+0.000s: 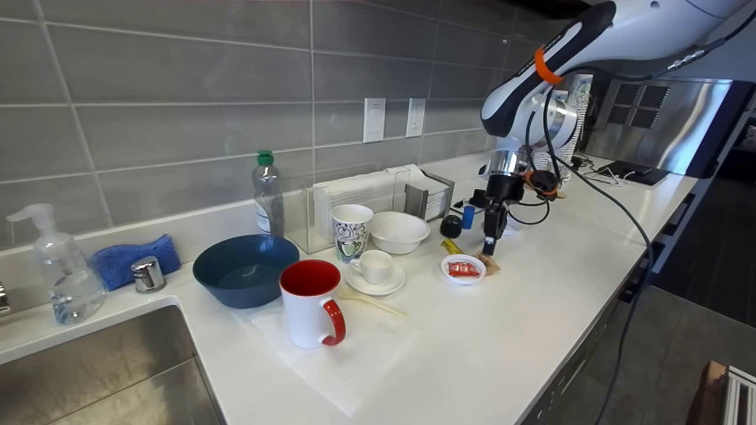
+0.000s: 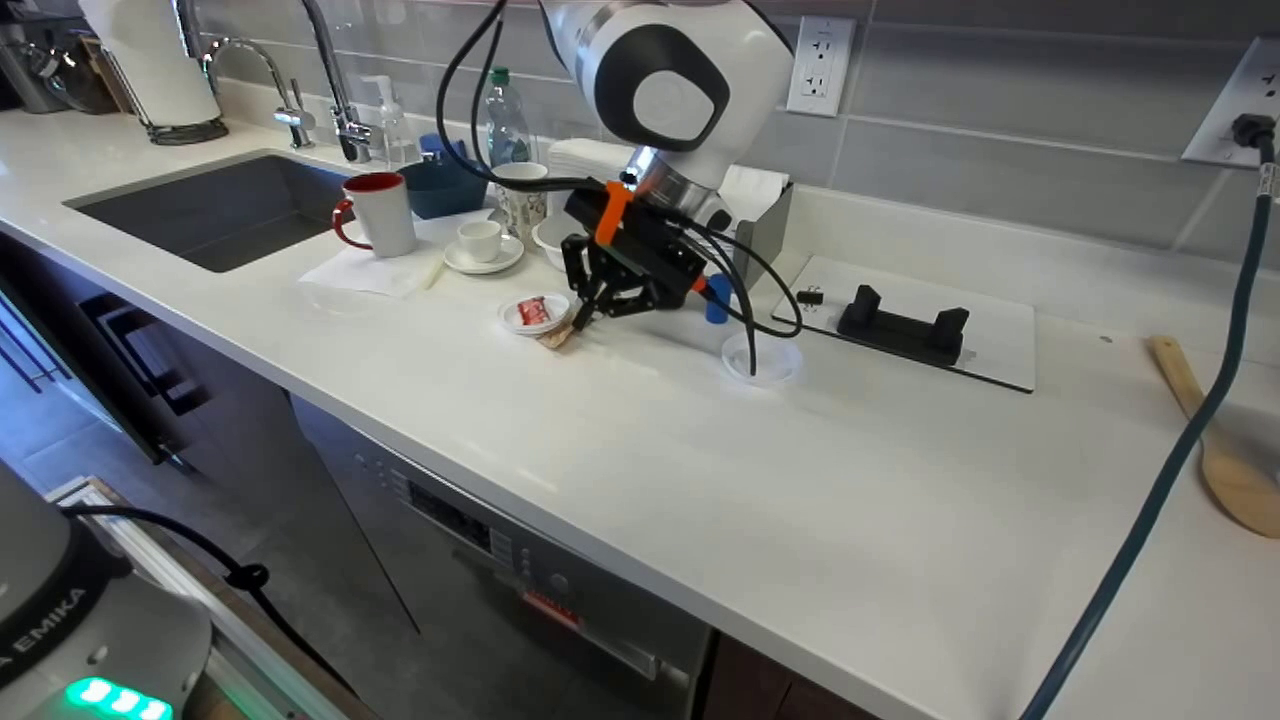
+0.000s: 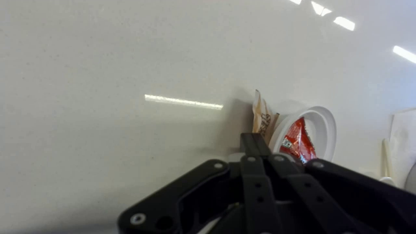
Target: Put the sachet on the small white plate
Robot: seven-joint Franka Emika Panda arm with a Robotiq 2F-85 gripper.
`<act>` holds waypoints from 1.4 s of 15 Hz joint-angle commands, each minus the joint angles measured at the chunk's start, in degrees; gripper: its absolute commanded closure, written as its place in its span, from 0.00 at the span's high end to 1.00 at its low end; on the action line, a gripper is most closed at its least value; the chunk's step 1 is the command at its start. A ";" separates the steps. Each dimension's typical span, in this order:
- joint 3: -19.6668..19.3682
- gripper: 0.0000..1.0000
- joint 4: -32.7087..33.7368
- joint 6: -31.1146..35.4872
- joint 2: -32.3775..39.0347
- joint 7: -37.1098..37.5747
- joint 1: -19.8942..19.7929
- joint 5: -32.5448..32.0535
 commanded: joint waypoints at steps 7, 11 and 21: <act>-0.88 0.00 0.26 -6.29 -4.61 -0.57 -1.09 0.48; -0.77 0.00 1.43 -12.08 -3.69 -0.50 -1.16 2.64; 0.34 0.00 0.78 -9.69 0.63 -1.54 -1.03 14.91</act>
